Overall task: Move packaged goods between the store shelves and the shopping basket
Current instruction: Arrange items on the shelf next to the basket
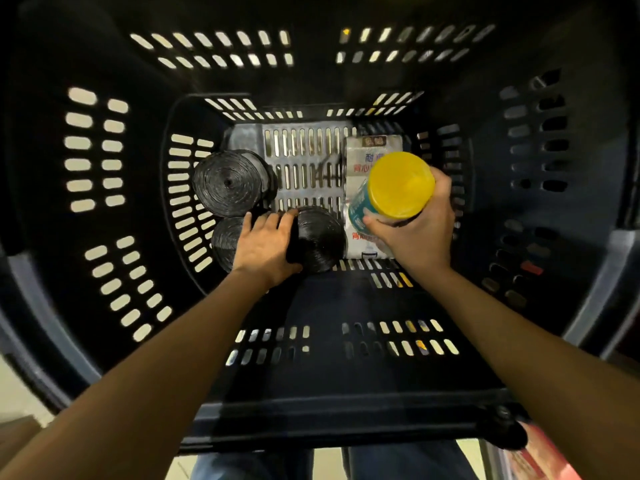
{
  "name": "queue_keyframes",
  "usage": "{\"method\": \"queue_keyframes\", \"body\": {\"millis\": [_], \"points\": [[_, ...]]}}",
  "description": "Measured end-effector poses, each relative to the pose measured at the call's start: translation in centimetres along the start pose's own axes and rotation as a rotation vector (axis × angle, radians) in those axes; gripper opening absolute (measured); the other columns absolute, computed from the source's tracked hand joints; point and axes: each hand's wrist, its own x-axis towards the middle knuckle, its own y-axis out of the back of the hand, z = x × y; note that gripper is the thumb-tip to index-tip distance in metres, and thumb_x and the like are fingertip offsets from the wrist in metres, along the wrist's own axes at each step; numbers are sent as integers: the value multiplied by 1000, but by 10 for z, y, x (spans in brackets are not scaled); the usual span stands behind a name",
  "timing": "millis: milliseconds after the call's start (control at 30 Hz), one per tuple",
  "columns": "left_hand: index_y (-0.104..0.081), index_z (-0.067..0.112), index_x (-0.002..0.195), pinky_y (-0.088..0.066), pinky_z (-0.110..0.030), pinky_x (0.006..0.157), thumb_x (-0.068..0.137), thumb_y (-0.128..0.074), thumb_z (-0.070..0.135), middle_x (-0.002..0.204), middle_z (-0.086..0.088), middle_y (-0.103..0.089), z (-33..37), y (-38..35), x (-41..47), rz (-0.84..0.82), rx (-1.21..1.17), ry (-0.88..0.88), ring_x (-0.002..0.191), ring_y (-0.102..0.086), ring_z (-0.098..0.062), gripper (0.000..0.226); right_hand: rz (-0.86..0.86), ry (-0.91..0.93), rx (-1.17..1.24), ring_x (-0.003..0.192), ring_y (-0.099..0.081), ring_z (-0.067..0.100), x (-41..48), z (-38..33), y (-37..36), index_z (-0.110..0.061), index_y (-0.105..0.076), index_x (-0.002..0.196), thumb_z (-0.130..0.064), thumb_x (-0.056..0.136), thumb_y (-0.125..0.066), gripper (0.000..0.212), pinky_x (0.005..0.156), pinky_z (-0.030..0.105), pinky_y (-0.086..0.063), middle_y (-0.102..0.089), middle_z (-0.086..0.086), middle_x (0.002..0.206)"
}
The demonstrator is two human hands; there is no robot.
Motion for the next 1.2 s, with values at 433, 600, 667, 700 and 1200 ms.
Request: {"method": "queue_keyframes", "body": {"millis": [433, 600, 667, 700, 1200], "points": [[-35, 24, 142, -37, -31, 105, 90, -54, 48, 142, -3, -44, 34, 138, -171, -11, -165, -77, 129, -43, -22, 61, 21, -81, 65, 114, -50, 28, -109, -116, 108, -19, -38, 134, -22, 56, -91, 94, 86, 30, -42, -52, 9, 129], [-40, 20, 137, -44, -36, 97, 89, -55, 48, 133, -5, -53, 54, 205, -252, 92, -187, -122, 119, -52, -25, 58, 145, -81, 108, 112, -53, 28, -179, -183, 176, -18, -43, 130, -18, 54, -91, 90, 83, 29, -42, -56, 8, 126], [-41, 21, 136, -44, -34, 96, 88, -56, 49, 133, -4, -53, 63, 225, -281, 122, -148, -203, 120, -51, -24, 58, 212, -90, 128, 114, -53, 31, -208, -205, 199, -17, -43, 131, -19, 54, -91, 91, 85, 36, -45, -55, 10, 127], [-42, 21, 136, -44, -32, 96, 88, -56, 49, 133, -3, -54, 69, 234, -296, 143, -130, -253, 121, -51, -23, 57, 246, -98, 150, 114, -53, 31, -225, -214, 208, -18, -42, 132, -22, 54, -91, 92, 86, 40, -47, -55, 10, 127], [-49, 22, 131, -42, -29, 95, 86, -58, 50, 128, 0, -56, 194, 230, -480, 36, 232, -972, 119, -52, -19, 54, 1094, -258, 418, 87, -53, -9, -502, -239, 258, -40, -43, 113, -19, 51, -92, 81, 68, 4, -40, -56, -22, 98]]}}
